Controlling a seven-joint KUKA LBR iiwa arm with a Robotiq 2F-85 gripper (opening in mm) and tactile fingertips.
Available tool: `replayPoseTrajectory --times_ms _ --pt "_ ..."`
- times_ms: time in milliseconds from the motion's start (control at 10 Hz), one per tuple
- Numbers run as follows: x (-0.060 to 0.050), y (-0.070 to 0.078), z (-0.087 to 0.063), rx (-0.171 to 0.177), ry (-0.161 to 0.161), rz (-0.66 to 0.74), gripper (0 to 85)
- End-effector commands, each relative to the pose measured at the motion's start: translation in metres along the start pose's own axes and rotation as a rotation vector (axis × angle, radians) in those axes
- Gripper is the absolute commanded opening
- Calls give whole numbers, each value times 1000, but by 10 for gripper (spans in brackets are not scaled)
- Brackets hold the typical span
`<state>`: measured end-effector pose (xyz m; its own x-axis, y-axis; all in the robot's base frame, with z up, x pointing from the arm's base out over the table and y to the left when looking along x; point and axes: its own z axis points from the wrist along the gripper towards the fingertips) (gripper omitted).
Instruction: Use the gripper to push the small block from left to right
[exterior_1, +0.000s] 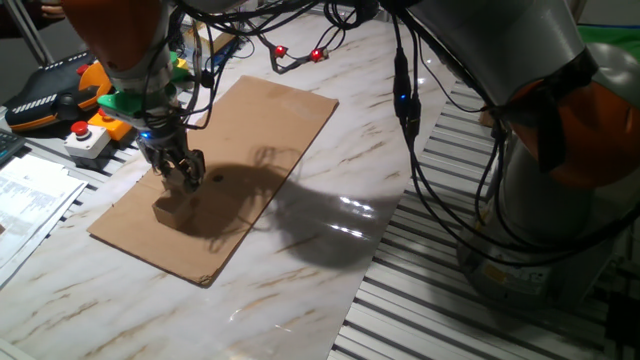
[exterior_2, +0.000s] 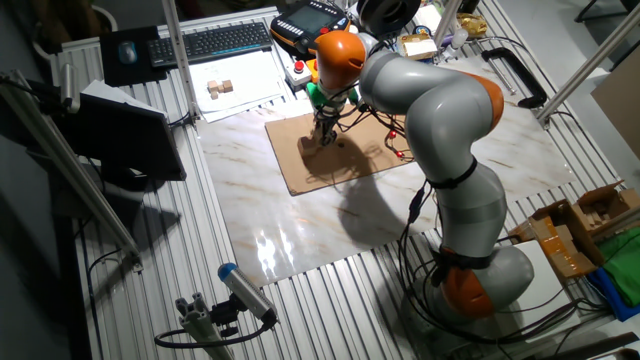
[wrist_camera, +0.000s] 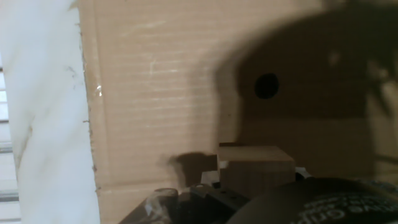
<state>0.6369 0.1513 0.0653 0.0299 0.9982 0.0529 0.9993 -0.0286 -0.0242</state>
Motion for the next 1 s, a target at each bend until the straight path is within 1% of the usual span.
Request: replayPoseTrajectory --times_ms 0,400,900 --pt "1 1 0 0 0 -1 7" --pt "13 1 -1 -2 -5 3 7" --pt "20 3 2 -5 -1 0 7"
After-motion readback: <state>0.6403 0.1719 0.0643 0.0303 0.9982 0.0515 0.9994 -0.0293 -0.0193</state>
